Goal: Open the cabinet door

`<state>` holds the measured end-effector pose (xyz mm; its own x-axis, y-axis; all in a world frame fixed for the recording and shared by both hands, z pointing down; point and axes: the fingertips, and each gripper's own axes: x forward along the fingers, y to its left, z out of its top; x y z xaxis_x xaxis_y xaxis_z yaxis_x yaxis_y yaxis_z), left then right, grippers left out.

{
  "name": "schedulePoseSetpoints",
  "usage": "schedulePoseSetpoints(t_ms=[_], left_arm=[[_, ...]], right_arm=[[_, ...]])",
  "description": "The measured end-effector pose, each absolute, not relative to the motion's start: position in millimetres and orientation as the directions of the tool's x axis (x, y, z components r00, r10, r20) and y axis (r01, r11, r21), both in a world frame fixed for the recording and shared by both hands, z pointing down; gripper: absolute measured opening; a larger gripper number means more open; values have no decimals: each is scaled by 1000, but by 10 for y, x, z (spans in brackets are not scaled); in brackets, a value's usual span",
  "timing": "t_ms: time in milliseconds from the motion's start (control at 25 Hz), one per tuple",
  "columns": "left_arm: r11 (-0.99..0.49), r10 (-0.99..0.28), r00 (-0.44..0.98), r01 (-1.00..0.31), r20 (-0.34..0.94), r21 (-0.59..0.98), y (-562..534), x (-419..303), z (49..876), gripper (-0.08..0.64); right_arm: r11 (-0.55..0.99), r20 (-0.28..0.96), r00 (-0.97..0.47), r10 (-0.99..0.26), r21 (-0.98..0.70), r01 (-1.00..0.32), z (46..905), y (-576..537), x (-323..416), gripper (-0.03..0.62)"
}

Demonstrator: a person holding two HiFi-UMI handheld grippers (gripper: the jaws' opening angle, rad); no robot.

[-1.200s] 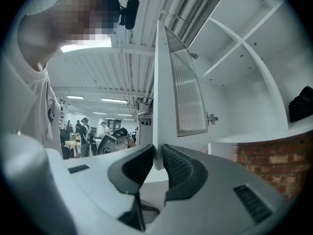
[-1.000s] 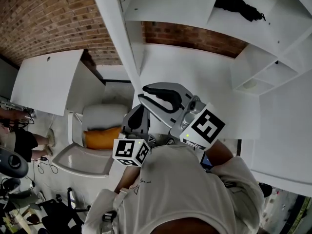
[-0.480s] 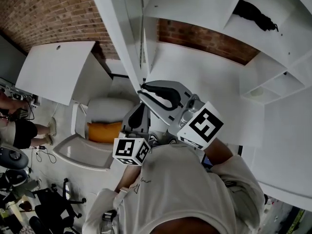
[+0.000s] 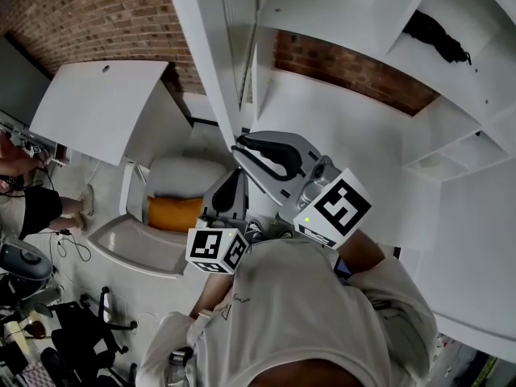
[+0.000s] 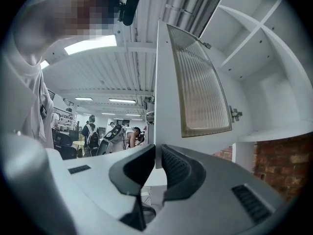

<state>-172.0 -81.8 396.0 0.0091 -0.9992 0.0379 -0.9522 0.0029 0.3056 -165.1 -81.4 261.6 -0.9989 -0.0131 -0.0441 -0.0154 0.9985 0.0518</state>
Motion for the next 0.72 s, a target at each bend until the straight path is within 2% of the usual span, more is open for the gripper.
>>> schedulePoseSetpoints(t_ms=[720], left_arm=[[18,-999,-8,-955,34,295,-864,-1831,3933,17]], right_arm=[[998,-34,-999,32,59,30,2613,-755,-1821,53]])
